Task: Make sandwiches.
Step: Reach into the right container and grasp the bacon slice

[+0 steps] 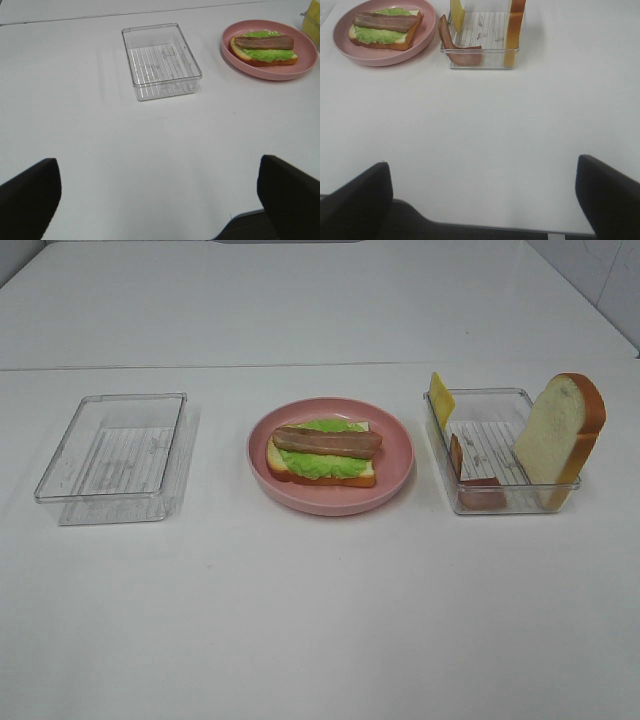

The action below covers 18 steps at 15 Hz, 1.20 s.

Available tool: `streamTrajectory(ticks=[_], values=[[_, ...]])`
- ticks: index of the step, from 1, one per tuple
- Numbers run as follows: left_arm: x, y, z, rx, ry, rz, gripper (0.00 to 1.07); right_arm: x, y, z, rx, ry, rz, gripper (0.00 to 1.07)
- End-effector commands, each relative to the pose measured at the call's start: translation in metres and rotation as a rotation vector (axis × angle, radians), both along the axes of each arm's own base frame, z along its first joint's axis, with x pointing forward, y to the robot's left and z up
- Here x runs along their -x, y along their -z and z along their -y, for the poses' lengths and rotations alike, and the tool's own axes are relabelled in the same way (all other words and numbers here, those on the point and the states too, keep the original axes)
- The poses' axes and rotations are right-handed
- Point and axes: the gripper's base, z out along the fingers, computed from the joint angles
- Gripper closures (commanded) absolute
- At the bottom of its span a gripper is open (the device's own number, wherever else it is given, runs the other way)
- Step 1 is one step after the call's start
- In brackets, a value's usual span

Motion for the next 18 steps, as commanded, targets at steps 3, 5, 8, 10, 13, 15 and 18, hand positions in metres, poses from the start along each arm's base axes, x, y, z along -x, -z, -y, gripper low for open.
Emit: streamTrajectory(ticks=[3, 5, 8, 10, 13, 15, 18], values=[[0.001, 0.0, 0.001, 0.011, 0.006, 0.035, 0.06, 0.002, 0.001, 0.001, 0.005, 0.006, 0.024, 0.11], [0.001, 0.0, 0.001, 0.014, -0.015, 0.035, 0.06, -0.003, 0.0, 0.001, 0.009, 0.007, -0.005, 0.11], [0.001, 0.0, 0.002, 0.015, -0.086, 0.042, 0.06, -0.014, -0.005, -0.002, -0.012, -0.007, -0.078, 0.11], [0.001, 0.0, 0.002, 0.017, -0.086, 0.041, 0.06, -0.036, -0.014, -0.004, -0.02, -0.012, -0.202, 0.11], [0.001, 0.0, 0.002, 0.019, -0.087, 0.04, 0.06, -0.087, -0.045, -0.008, -0.02, -0.022, -0.427, 0.11], [0.001, 0.0, 0.002, 0.019, -0.087, 0.04, 0.06, -0.135, -0.065, -0.01, -0.02, -0.018, -0.459, 0.11], [0.001, 0.0, 0.002, 0.023, -0.088, 0.04, 0.06, -0.19, -0.078, -0.014, -0.01, -0.031, -0.533, 0.11]])
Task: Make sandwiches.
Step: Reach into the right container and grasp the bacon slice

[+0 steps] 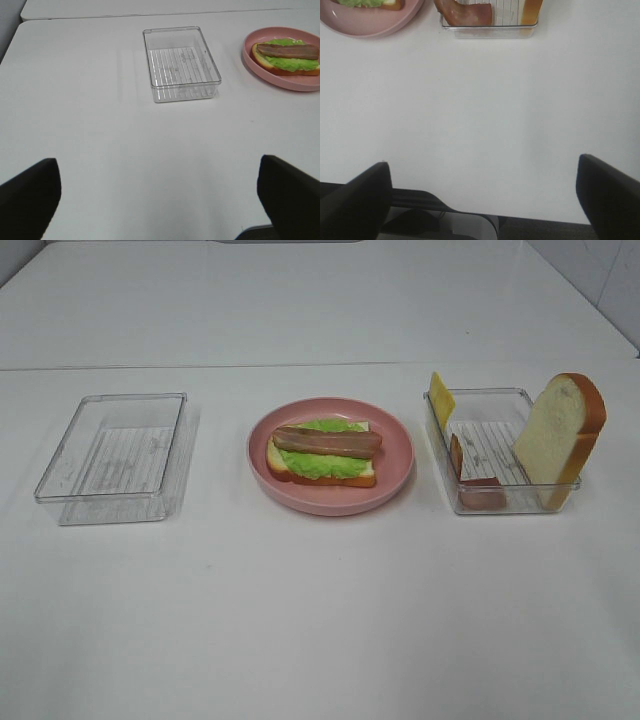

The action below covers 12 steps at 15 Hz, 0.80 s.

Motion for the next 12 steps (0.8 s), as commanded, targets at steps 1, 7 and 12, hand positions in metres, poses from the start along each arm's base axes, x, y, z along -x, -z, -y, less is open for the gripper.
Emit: streamTrajectory(ticks=[1, 7, 12], values=[[0.003, 0.0, 0.001, 0.022, -0.003, 0.029, 0.06, -0.035, -0.009, -0.003, -0.002, -0.027, -0.037, 0.11], [0.003, 0.0, 0.001, 0.023, -0.003, 0.03, 0.06, -0.141, 0.019, -0.061, -0.014, -0.08, -0.13, 0.11], [0.003, 0.0, 0.001, 0.024, -0.002, 0.03, 0.06, -0.2, 0.072, -0.107, 0.004, -0.132, -0.225, 0.11]])
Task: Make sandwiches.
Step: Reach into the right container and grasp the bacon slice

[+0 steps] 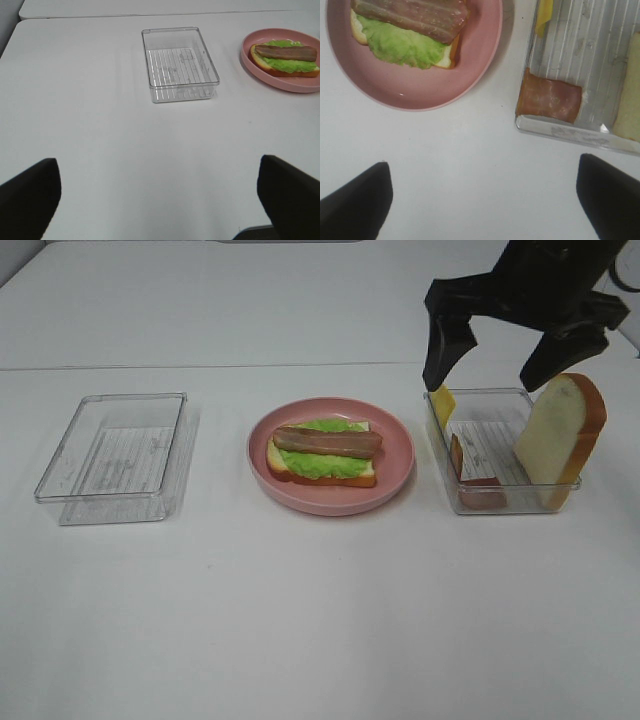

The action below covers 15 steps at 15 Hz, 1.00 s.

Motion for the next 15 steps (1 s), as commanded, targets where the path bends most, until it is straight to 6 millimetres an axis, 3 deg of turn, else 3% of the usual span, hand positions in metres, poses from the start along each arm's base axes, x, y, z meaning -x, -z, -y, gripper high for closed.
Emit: streamTrajectory(ticks=[1, 5, 8, 15], values=[[0.003, 0.0, 0.001, 0.014, -0.002, 0.03, 0.06, -0.025, 0.024, -0.007, 0.027, -0.003, -0.023, 0.11], [0.003, 0.0, 0.001, 0.014, -0.002, 0.03, 0.06, -0.055, 0.058, -0.016, 0.055, -0.032, -0.079, 0.11], [0.003, 0.0, 0.001, 0.014, -0.002, 0.03, 0.06, -0.057, 0.084, -0.013, 0.118, -0.061, -0.178, 0.11], [0.003, 0.0, 0.001, 0.015, -0.001, 0.03, 0.06, -0.061, 0.11, -0.017, 0.098, -0.055, -0.235, 0.14]])
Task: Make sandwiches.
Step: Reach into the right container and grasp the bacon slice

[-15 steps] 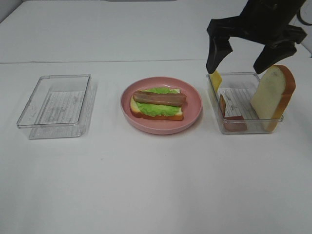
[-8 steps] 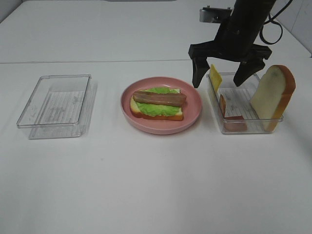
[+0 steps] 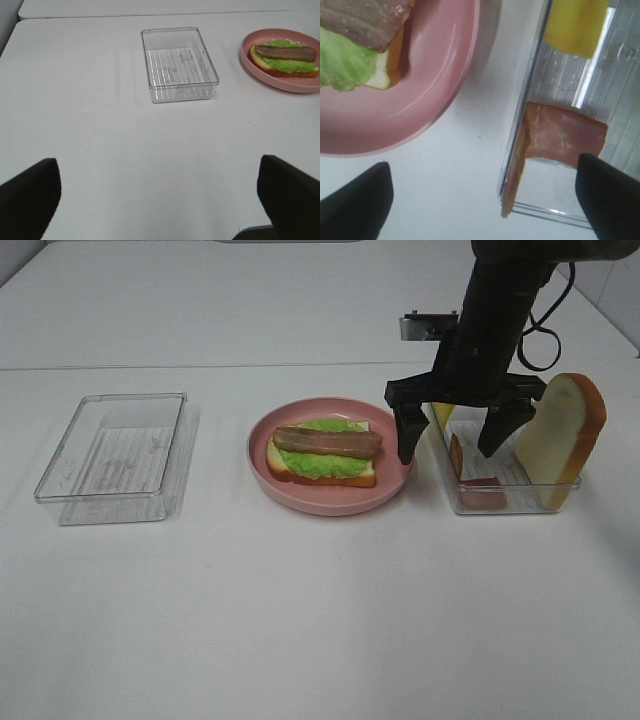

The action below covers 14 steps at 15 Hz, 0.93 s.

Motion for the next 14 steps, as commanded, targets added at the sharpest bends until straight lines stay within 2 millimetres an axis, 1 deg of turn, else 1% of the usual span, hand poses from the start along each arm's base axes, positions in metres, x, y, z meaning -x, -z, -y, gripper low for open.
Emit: streamTrajectory(ticks=[1, 2, 4, 5, 6, 8, 14], values=[[0.0028, 0.0002, 0.0009, 0.014, -0.002, 0.03, 0.06, -0.0018, 0.0047, -0.0024, -0.03, 0.002, -0.004, 0.19], [0.0028, 0.0002, 0.0009, 0.014, -0.002, 0.03, 0.06, -0.0018, 0.0047, -0.0026, -0.032, 0.002, -0.004, 0.21], [0.0028, 0.0002, 0.0009, 0.014, -0.002, 0.03, 0.06, -0.002, 0.0047, -0.0024, -0.029, 0.001, -0.002, 0.31], [0.0028, 0.0002, 0.0009, 0.014, -0.002, 0.03, 0.06, -0.002, 0.0047, -0.0023, -0.028, 0.0, -0.002, 0.34], [0.0028, 0.0002, 0.0009, 0.014, -0.002, 0.03, 0.06, -0.0022, 0.0061, -0.0017, -0.02, -0.003, -0.003, 0.43], [0.0028, 0.0002, 0.0009, 0.014, -0.002, 0.03, 0.06, -0.0025, 0.0079, -0.001, -0.01, -0.007, -0.004, 0.44], [0.0028, 0.0002, 0.0009, 0.014, -0.002, 0.03, 0.06, -0.0024, 0.0079, -0.0009, -0.01, -0.006, -0.006, 0.44]])
